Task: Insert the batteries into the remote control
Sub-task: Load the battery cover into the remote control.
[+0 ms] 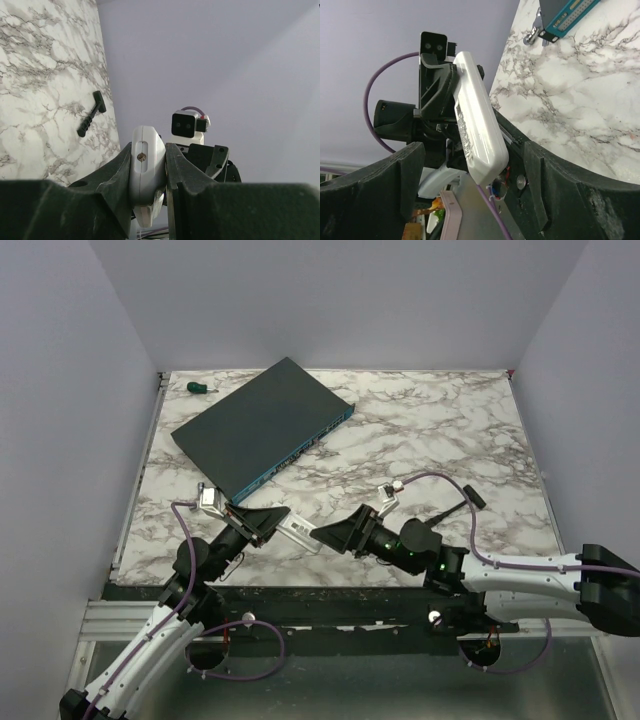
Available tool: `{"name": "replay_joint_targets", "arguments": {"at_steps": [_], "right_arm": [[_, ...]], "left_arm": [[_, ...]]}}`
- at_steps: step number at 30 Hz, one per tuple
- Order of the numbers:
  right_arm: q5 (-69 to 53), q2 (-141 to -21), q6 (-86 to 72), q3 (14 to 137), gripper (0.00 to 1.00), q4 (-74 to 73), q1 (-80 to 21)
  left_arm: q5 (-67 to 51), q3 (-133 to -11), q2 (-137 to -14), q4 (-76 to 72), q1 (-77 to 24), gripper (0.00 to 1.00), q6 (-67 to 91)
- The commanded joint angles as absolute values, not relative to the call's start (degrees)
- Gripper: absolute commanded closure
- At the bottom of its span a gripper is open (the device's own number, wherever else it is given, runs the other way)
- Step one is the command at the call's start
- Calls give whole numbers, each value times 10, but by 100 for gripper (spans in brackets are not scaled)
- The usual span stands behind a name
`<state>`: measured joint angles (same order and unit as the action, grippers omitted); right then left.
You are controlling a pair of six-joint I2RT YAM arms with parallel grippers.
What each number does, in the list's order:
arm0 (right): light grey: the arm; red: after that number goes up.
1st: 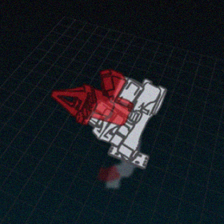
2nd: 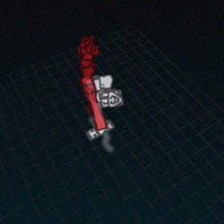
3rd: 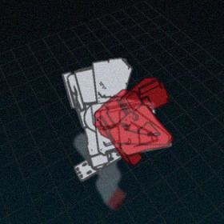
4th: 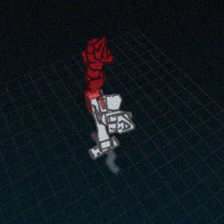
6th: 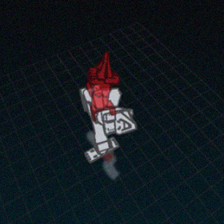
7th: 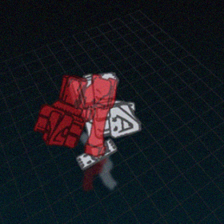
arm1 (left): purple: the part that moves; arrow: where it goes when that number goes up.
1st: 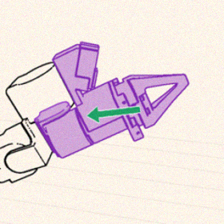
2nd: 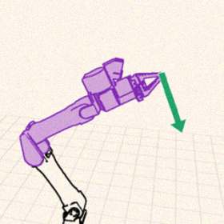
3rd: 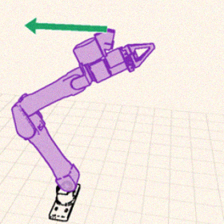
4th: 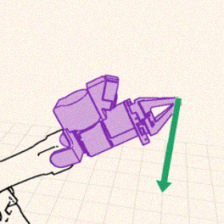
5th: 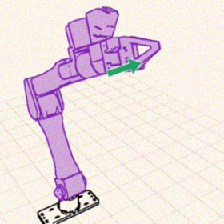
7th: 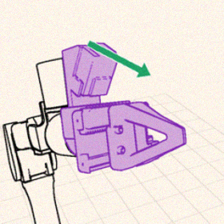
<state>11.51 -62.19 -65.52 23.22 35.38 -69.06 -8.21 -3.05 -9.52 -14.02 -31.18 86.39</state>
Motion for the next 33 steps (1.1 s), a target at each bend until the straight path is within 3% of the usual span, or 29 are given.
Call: {"name": "replay_joint_targets", "arguments": {"at_steps": [1,12,33], "right_arm": [[151,-593,-614,255,12,313,-694],[105,-636,-589,289,9,301,-693],[100,-674,-618,290,49,326,-693]], "left_arm": [[-97,-26,-95,-160,-309,100,860],[-173,-36,-160,-243,-309,100,852],[-200,-41,-180,-275,-309,100,842]]}}
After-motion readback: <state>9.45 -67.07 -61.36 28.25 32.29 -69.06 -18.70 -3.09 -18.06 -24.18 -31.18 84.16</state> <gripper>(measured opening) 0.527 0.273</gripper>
